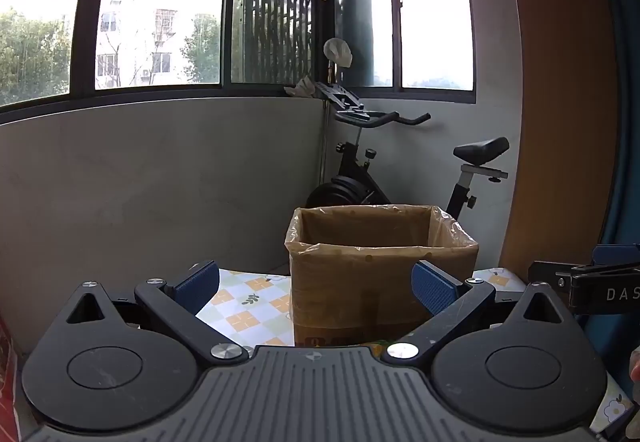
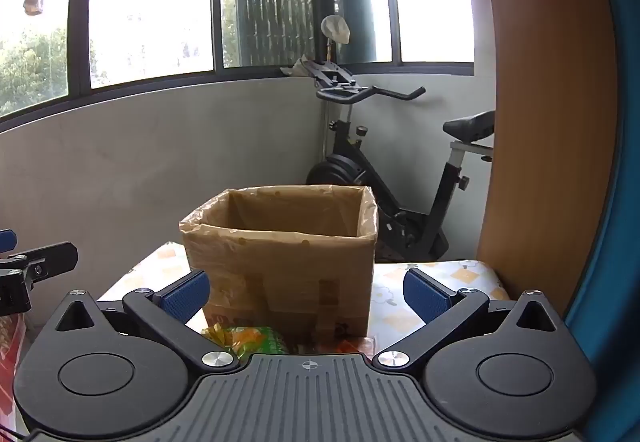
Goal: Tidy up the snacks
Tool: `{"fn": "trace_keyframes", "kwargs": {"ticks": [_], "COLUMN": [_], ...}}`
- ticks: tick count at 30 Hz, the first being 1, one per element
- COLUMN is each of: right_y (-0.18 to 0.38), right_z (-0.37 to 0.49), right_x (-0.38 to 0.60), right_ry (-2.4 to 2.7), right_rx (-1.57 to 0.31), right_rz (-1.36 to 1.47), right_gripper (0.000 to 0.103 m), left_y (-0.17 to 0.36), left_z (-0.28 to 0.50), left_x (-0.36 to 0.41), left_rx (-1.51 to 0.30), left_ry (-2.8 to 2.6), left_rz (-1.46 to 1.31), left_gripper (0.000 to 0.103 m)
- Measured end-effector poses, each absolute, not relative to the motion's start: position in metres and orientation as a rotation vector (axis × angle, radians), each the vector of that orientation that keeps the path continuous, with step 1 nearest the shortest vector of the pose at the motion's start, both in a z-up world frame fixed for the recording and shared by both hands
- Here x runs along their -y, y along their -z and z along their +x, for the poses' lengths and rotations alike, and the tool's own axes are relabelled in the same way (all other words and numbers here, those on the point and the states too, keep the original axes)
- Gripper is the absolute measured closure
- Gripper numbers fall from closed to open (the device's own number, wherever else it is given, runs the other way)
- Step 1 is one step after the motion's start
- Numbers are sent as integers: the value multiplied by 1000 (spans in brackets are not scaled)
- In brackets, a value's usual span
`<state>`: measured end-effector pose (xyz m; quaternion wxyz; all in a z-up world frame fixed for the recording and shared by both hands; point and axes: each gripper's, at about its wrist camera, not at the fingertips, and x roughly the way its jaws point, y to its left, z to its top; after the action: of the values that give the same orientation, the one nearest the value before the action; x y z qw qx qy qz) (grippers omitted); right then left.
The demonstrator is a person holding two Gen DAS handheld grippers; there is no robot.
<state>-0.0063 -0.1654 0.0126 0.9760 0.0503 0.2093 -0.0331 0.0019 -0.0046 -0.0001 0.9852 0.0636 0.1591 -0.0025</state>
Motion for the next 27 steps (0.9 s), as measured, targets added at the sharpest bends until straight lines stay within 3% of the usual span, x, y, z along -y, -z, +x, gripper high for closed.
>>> {"fn": "trace_keyframes", "kwargs": {"ticks": [27], "right_y": [-12], "right_z": [-5], "right_x": [165], "right_ry": [74], "right_rx": [-413], "right_rz": [93], "right_gripper": [0], "left_y": [-1], "left_z": [-2], "left_x": [-3], "left_rx": [-292], "left_ry": [30], "left_rz": [44], "left_gripper": [0]}}
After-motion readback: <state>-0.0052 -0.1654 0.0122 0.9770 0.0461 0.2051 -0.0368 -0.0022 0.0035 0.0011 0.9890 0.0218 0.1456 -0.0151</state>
